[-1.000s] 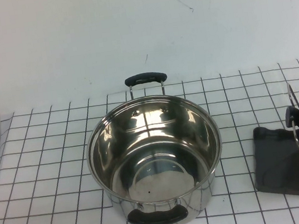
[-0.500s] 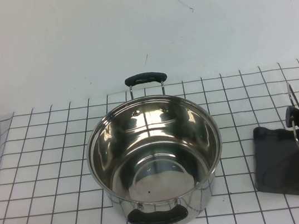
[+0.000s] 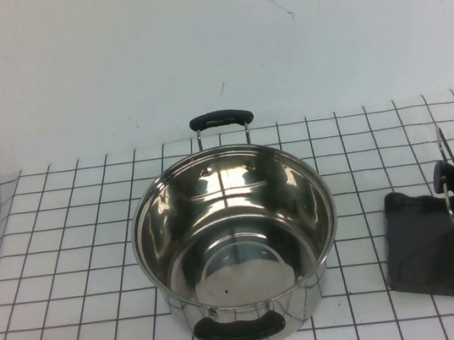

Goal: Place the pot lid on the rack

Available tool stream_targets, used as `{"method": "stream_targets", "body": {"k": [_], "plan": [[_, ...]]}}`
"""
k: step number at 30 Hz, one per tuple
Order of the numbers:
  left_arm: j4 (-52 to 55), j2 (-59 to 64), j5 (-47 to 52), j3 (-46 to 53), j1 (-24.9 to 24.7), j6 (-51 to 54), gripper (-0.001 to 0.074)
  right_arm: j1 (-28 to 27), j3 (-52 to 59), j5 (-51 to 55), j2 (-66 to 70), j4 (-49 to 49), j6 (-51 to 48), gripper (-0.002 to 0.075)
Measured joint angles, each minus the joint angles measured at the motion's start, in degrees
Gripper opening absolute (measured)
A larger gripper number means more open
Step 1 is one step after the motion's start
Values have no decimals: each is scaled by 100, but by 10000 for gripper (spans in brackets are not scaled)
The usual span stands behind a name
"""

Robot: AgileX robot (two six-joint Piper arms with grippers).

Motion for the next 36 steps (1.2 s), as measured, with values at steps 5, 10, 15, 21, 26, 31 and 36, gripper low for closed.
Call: {"method": "stream_targets", "body": {"k": [5,10,15,21,26,31,36], "plan": [[0,0,0,0,0,-37,-1,0,215,-536,0,-296,87,-1],[0,0,0,0,0,-37,-1,0,787,-1136,0,-2661,2525,-2],[0,0,0,0,0,-37,-1,0,1388,-1230,0,-4743,5113,-2],[0,0,0,0,0,-37,-1,0,1769,-791,-295,-4658,5422,-2],[0,0,-2,0,0,-26,-1,-122,1759,-710,-472,-4530,5194,-2],[0,0,-2,0,0,-26,-1,-330,1759,-710,-507,-4530,5159,-2],[0,0,-2,0,0,-40,-2,-339,1759,-710,-521,-4530,5208,-2]]}}
